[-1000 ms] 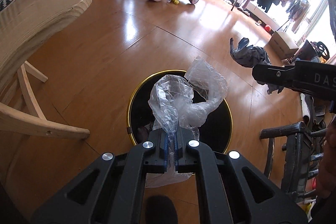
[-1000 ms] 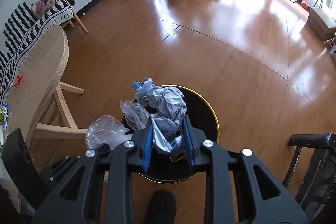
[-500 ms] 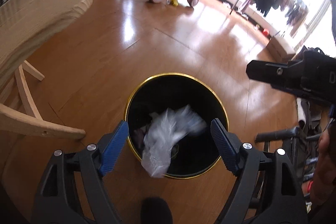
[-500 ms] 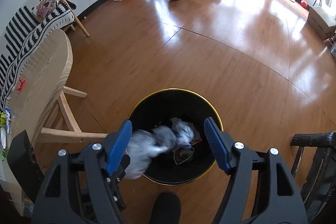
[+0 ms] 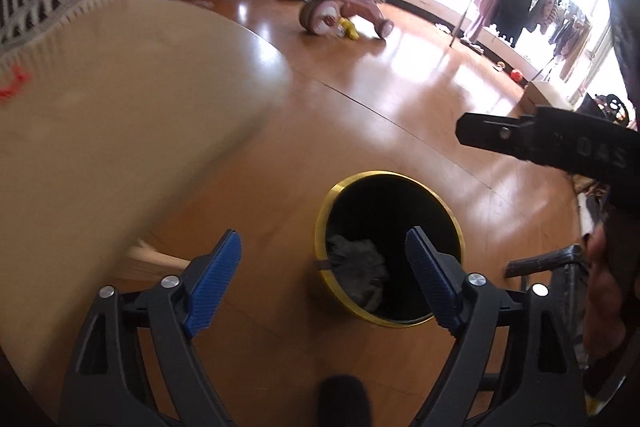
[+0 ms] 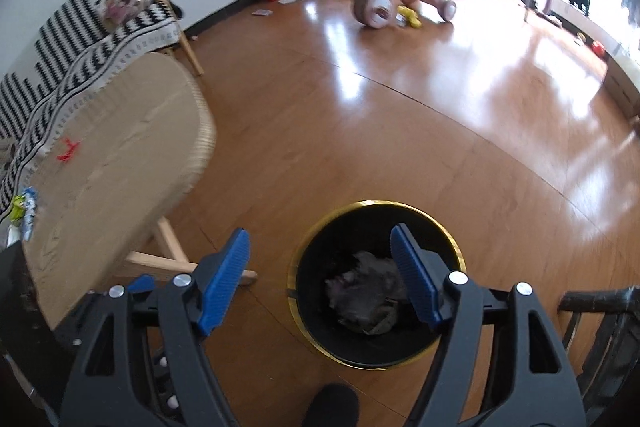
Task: Collect trash
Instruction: 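Move both tools back to the trash on the table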
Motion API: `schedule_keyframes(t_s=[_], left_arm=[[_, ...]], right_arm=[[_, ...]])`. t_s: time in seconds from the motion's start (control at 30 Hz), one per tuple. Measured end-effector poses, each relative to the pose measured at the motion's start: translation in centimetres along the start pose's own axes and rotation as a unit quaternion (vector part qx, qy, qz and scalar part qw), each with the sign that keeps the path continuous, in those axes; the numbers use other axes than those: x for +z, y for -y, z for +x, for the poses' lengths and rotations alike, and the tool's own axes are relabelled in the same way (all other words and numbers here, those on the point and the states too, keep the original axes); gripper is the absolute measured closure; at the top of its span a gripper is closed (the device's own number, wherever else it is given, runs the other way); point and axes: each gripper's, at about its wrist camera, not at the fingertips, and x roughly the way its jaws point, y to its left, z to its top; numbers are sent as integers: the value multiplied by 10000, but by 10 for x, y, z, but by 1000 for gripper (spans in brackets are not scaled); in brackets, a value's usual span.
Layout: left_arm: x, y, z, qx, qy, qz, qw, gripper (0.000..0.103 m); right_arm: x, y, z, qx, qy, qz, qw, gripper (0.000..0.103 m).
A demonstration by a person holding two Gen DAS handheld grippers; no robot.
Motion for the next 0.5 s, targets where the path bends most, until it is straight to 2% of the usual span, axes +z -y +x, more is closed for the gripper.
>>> schedule_keyframes(t_s=[0.07,0.13,0.3,0.37,0.5], left_arm=[[-1,-20,-27,151,153,144,9997,17],[-4,-51,-61,465,332,212,9981,17],[-21,-151,-150,1104,738,-190,9910,13],[-31,-189,-177,1353,819,-378,9867,13],[-62,-277,-236,2075,974,-892,9693,12]], right_arm=[[5,-30,-7,133,131,-151,9997,27],[8,-65,-14,278,283,-348,9986,25],[8,-162,-25,785,552,-894,9914,24],[4,-209,-26,1028,583,-1180,9859,24],[-13,-301,-20,1418,553,-1694,9737,24]])
